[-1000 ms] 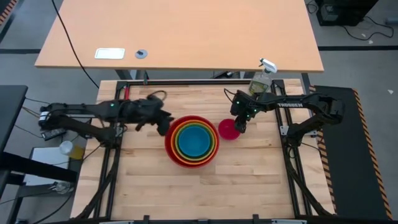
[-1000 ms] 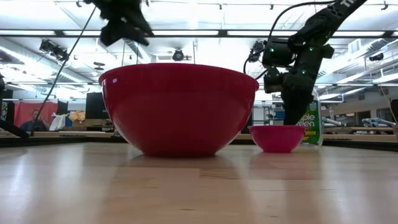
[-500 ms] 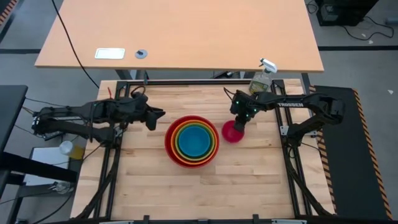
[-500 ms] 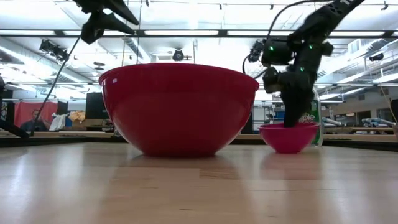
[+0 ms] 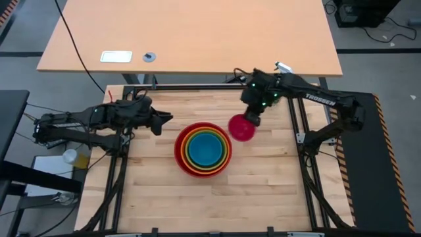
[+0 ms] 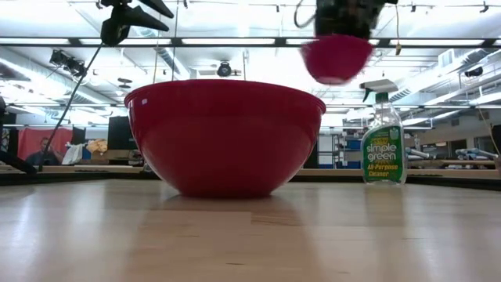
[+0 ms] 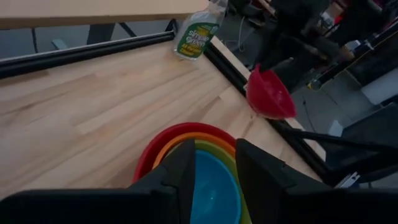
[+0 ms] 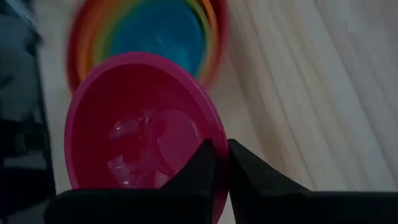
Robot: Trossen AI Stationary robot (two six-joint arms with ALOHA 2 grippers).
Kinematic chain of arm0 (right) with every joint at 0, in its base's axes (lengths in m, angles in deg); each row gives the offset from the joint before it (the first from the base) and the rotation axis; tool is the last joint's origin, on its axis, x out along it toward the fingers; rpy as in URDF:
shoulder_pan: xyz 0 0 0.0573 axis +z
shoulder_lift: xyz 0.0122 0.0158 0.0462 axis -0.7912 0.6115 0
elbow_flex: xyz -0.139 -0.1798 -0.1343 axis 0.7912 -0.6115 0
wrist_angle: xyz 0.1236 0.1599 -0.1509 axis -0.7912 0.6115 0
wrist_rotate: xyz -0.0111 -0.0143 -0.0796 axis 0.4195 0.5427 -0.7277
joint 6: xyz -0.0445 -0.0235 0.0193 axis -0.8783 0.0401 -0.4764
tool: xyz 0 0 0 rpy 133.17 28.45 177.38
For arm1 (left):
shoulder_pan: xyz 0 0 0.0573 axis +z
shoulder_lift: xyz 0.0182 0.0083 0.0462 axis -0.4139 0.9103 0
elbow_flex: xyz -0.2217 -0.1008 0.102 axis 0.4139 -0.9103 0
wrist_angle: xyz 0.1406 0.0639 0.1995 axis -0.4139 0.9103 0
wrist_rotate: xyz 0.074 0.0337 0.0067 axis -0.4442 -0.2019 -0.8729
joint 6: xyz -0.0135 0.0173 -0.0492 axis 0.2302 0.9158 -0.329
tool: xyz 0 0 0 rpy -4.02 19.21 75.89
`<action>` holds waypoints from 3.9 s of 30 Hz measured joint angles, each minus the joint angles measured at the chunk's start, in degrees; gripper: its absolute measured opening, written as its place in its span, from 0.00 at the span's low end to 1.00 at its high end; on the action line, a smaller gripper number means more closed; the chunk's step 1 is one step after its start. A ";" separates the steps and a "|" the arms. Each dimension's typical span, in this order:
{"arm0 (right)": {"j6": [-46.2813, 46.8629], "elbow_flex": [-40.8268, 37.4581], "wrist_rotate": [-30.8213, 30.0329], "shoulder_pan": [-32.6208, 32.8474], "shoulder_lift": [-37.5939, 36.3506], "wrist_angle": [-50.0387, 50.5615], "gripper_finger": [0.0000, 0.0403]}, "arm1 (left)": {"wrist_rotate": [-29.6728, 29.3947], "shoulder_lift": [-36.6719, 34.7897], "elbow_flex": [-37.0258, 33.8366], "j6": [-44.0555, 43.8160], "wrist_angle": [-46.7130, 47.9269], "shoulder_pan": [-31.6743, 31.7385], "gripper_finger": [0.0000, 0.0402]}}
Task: Nest bowls inside each other
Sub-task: Stack the pink bowl on the blue bowl, then return to Home Position
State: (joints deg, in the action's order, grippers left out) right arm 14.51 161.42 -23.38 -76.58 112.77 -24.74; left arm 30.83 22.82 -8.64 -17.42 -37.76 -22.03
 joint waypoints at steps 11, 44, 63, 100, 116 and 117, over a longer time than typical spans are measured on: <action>9.15 -0.57 -3.09 10.88 14.90 -31.39 0.10 | 0.05 0.52 0.00 -1.69 -0.58 0.02 0.29; 14.05 -17.25 -15.11 3.87 -11.24 -31.17 0.44 | 4.45 -10.68 -0.48 8.73 3.99 8.16 0.29; -2.00 7.07 -22.18 17.86 22.59 -17.08 0.41 | 5.74 -9.19 0.72 8.63 -3.73 8.39 0.29; 10.46 -32.06 -19.53 5.41 -22.90 -56.75 0.41 | 5.20 -20.79 -13.00 25.10 -17.37 7.65 0.25; 33.73 -66.73 -18.48 -5.40 -57.24 -73.83 0.41 | 2.72 -28.10 -39.73 22.12 -46.40 15.58 0.01; 34.54 -67.85 -18.66 -5.41 -58.21 -73.84 0.41 | 2.73 -28.07 -40.63 21.36 -47.01 15.56 0.01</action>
State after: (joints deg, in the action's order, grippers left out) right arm 49.05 93.57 -42.03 -81.99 54.56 -98.57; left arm 33.56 -5.25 -49.28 3.95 -84.76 -6.47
